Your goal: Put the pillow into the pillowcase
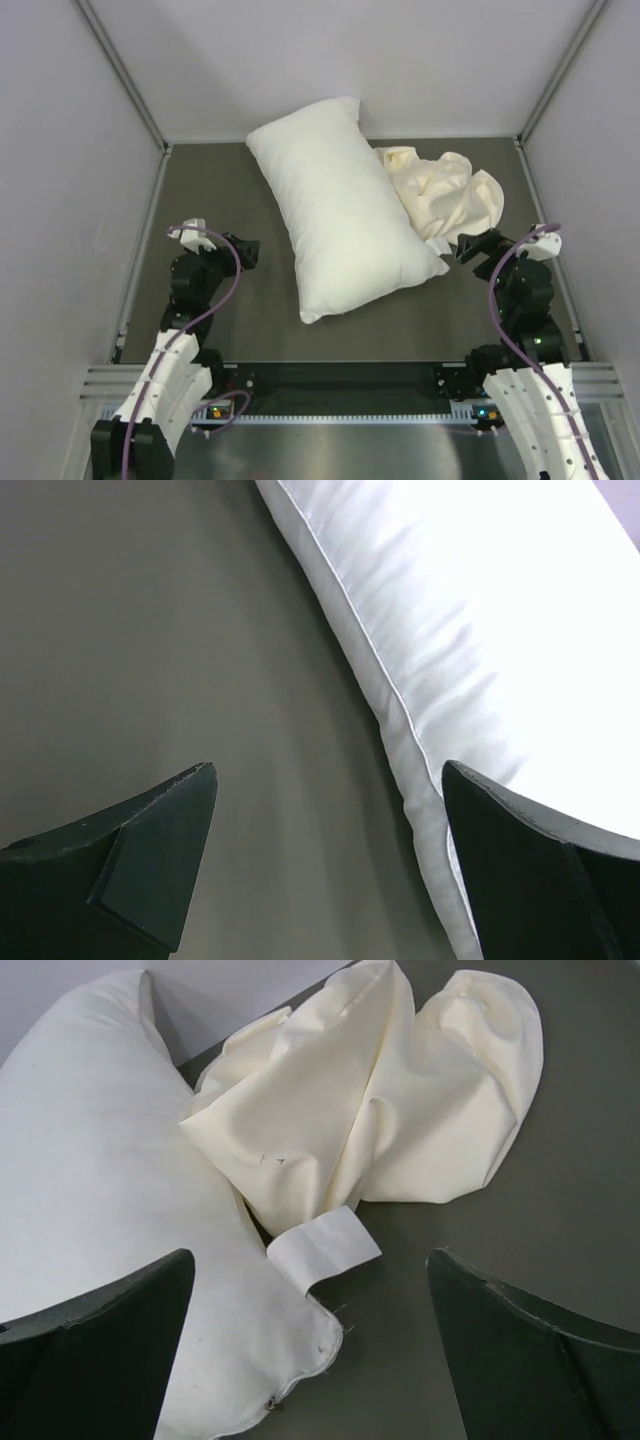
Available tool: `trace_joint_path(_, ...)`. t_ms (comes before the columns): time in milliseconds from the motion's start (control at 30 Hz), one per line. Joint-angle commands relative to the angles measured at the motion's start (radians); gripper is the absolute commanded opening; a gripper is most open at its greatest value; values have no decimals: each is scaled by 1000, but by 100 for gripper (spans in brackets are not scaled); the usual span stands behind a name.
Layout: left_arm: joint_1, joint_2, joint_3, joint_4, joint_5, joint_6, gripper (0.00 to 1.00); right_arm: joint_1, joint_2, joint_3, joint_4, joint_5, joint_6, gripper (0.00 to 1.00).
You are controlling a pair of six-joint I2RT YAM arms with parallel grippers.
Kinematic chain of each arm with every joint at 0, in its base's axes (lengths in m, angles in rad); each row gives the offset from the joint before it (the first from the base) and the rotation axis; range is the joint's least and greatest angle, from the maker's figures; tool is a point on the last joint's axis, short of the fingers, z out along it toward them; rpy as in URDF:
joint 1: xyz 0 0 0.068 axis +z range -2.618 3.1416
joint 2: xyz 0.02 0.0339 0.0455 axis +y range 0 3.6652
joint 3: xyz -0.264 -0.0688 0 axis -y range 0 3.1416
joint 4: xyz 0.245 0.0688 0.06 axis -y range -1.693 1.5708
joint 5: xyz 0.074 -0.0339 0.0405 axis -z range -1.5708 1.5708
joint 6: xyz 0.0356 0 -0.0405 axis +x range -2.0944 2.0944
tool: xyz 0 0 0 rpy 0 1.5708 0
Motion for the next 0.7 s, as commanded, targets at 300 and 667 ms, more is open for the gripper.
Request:
trace_joint_path(300,-23,89,9,197,181,-22,99,49,525,327,106,-342,-129,100)
trace_joint_path(667,-137,268,47,269,184,-18,99,183,1044,775,106,-363,-212,100)
